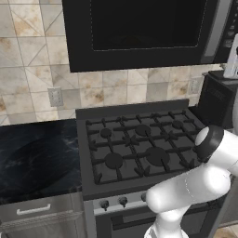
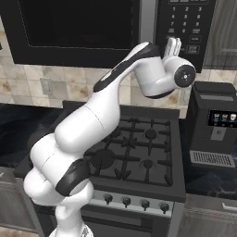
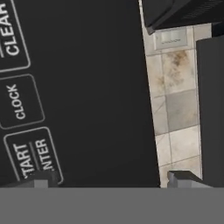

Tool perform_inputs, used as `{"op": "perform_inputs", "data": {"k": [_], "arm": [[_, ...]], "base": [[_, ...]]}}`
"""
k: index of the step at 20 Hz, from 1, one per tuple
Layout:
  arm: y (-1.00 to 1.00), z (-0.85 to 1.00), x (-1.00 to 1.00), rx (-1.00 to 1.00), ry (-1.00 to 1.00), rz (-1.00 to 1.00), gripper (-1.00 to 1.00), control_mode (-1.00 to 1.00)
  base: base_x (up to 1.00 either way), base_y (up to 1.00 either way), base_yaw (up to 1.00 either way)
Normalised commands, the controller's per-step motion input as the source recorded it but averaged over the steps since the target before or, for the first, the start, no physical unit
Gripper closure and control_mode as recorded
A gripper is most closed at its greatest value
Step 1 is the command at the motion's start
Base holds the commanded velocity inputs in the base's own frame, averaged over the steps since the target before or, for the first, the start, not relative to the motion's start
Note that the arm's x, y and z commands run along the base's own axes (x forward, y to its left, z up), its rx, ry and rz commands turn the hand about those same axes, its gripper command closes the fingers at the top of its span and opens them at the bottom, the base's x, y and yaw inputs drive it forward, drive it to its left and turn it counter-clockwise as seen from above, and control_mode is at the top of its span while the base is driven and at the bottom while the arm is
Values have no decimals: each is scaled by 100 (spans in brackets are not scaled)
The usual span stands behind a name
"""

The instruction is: Remove the kiwi from the bowl and place it on the small plate. Then place the bowl with only the chicken drumstick in the microwave, close the door, and press the start button to microwave the chicken drumstick.

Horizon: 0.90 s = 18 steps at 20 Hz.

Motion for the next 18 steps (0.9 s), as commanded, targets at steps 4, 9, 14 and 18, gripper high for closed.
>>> {"op": "perform_inputs", "data": {"k": [4,9,14,18], "arm": [[-14,0,29,6,0,2,-100,-100],[-5,-7,34,6,0,2,-100,-100],[0,-20,37,6,0,2,-100,-100],[0,-45,12,5,0,3,-100,-100]], "base": [[0,0,0],[0,0,0],[0,0,0],[0,0,0]]}}
